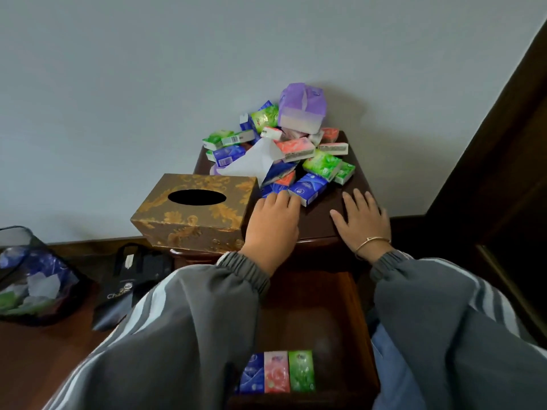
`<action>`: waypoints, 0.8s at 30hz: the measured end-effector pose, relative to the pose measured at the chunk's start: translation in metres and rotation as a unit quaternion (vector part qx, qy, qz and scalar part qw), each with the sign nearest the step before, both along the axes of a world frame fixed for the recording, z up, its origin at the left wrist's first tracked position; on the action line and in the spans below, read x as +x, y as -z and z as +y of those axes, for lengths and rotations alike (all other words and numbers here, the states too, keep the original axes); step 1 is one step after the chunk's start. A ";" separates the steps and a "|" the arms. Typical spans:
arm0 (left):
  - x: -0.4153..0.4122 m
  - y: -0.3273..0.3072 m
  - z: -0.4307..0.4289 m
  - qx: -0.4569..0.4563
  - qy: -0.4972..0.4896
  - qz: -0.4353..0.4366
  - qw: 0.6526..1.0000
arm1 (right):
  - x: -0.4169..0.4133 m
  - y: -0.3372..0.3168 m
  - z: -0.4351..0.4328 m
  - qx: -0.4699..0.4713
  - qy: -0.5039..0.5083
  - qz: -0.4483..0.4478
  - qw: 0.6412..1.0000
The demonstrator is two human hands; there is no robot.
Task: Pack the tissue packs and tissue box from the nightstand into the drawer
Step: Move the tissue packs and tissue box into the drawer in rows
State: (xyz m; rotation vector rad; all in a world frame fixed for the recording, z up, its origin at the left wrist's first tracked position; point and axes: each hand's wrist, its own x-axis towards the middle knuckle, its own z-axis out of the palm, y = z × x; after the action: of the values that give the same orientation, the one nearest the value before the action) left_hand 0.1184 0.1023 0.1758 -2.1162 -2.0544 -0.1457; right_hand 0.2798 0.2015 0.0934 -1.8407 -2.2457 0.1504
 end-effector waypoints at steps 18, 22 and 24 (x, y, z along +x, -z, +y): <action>0.009 0.033 0.030 -0.122 -0.109 0.099 0.982 | 0.002 0.007 0.000 0.036 -0.011 0.014 0.999; 0.012 0.034 0.020 -0.086 -0.063 0.081 0.991 | 0.006 -0.002 -0.001 0.072 -0.053 0.103 0.991; 0.013 0.034 0.015 -0.063 -0.035 0.061 0.995 | 0.003 -0.009 0.000 0.076 -0.143 0.137 0.977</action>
State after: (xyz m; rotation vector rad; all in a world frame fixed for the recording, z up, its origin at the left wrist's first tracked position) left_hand 0.1312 0.1172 0.1415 -2.0623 -2.1135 0.1252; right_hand 0.2831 0.2018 0.1024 -1.3244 -2.2420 0.2571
